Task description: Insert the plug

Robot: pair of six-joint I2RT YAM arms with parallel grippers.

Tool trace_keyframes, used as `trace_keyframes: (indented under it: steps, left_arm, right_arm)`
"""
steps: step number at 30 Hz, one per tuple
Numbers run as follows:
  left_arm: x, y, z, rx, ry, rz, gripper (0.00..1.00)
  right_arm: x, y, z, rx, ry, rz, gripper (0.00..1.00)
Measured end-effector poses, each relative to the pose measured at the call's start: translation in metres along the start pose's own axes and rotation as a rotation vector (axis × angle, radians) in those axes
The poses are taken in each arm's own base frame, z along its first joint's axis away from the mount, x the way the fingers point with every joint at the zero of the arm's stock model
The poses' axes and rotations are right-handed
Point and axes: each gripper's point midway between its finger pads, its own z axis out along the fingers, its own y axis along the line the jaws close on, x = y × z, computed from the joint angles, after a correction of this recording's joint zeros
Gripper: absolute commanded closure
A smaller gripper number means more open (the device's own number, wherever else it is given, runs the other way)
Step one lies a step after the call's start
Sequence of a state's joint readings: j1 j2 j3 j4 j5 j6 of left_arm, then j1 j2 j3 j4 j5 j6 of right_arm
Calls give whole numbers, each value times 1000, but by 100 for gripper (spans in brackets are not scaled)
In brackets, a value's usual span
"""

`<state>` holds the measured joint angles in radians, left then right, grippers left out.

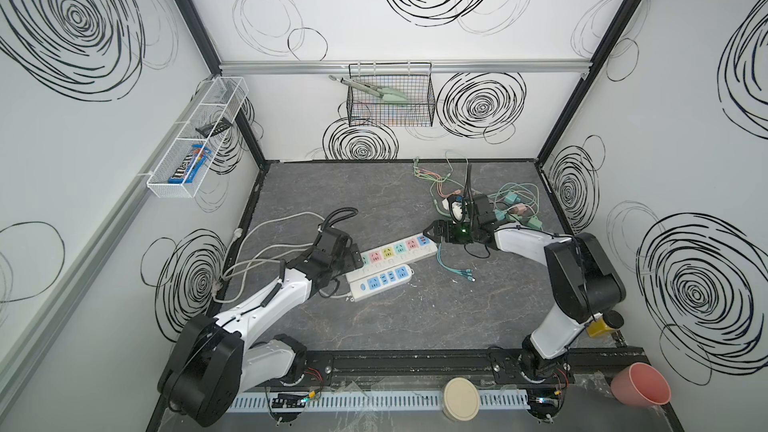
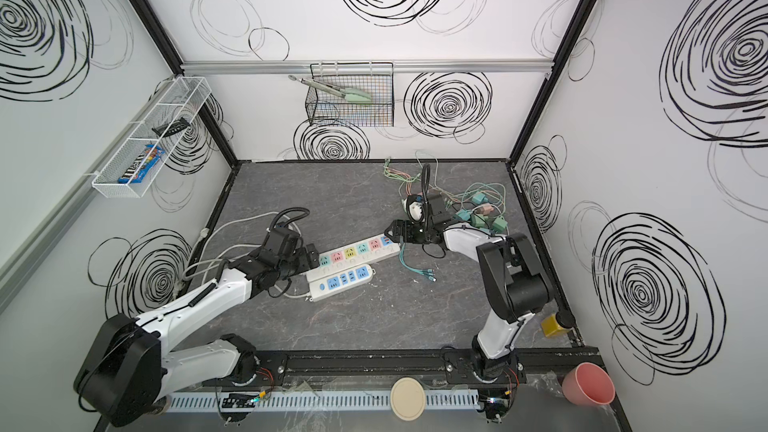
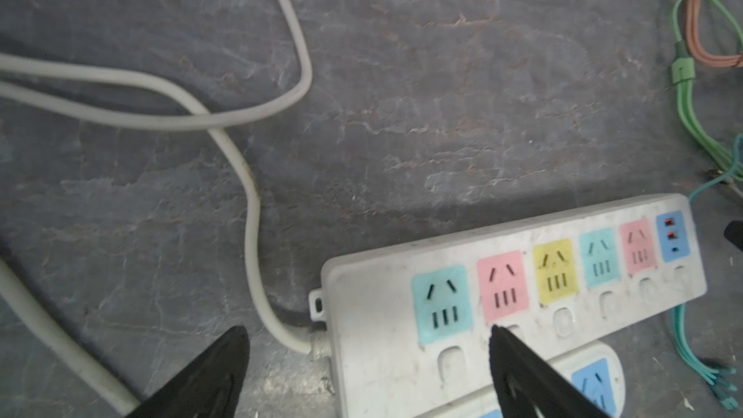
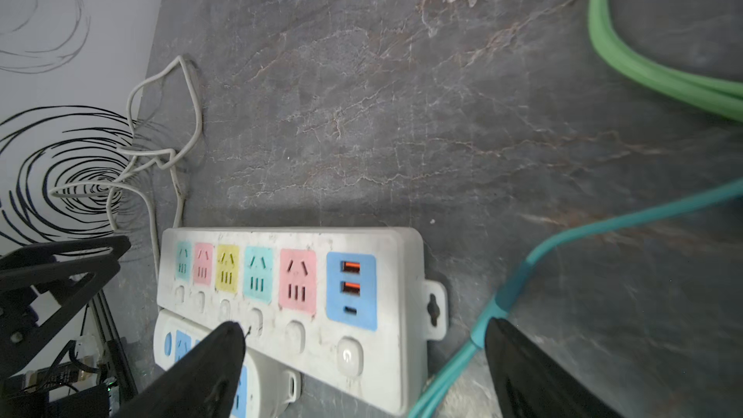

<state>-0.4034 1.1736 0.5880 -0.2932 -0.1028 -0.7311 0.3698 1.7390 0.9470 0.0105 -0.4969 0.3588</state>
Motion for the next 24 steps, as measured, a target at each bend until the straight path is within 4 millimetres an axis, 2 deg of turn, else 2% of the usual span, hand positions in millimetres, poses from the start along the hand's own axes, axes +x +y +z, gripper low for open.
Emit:
trace_keyframes:
  steps: [5, 10, 14, 19, 24]
  left_arm:
    - [20, 8, 4, 36, 71, -48, 4]
    - [37, 3, 13, 82, 153, -54, 4]
    - [44, -6, 19, 120, 195, -44, 4]
    - [50, -19, 25, 157, 229, -11, 4]
    - [47, -32, 31, 173, 246, 29, 4]
  right_arm:
    - [1, 5, 25, 12, 42, -40, 3]
    - [14, 11, 35, 5, 87, -84, 1]
    - [19, 16, 34, 3, 97, -101, 1]
    - [35, 19, 17, 6, 102, -103, 1]
    - [42, 15, 4, 34, 84, -102, 1]
